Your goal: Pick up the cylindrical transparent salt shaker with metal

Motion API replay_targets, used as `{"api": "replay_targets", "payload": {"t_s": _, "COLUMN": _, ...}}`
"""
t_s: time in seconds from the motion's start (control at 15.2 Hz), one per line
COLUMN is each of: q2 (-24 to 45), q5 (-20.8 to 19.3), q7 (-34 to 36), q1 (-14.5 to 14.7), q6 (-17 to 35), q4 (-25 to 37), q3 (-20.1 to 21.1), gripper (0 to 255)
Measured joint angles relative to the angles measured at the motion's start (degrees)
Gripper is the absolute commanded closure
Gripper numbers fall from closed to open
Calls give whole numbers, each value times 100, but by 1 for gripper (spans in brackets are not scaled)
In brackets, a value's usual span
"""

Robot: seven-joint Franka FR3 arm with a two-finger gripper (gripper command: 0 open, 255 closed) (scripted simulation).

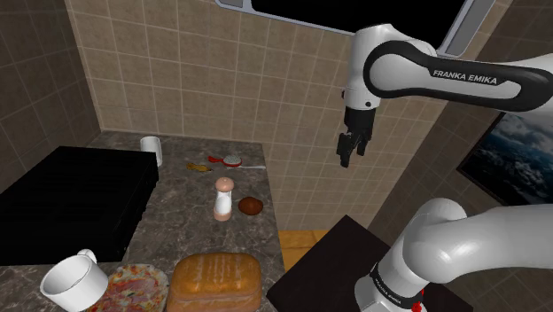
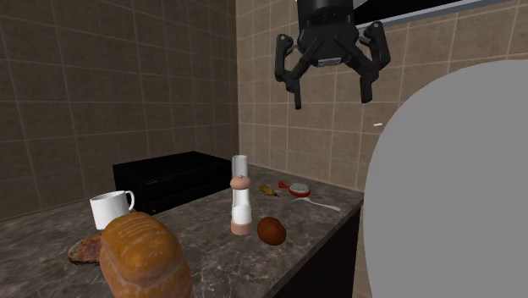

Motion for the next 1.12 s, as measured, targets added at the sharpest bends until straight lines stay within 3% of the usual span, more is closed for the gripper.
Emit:
{"api": "replay_targets", "payload": {"t_s": 0.2, "q2": 239, "q5": 39, "q7": 50, "q1": 33, "q6": 190, "q4": 46, "q3": 44, "gripper": 0}}
{"api": "replay_targets", "payload": {"t_s": 0.66, "q2": 1518, "q5": 220, "q7": 337, "q1": 210, "q6": 1142, "q4": 368, "q3": 322, "gripper": 0}}
{"api": "replay_targets", "payload": {"t_s": 1.12, "q2": 3074, "q5": 258, "q7": 633, "q1": 354, "q6": 1894, "q4": 1181, "q3": 594, "gripper": 0}}
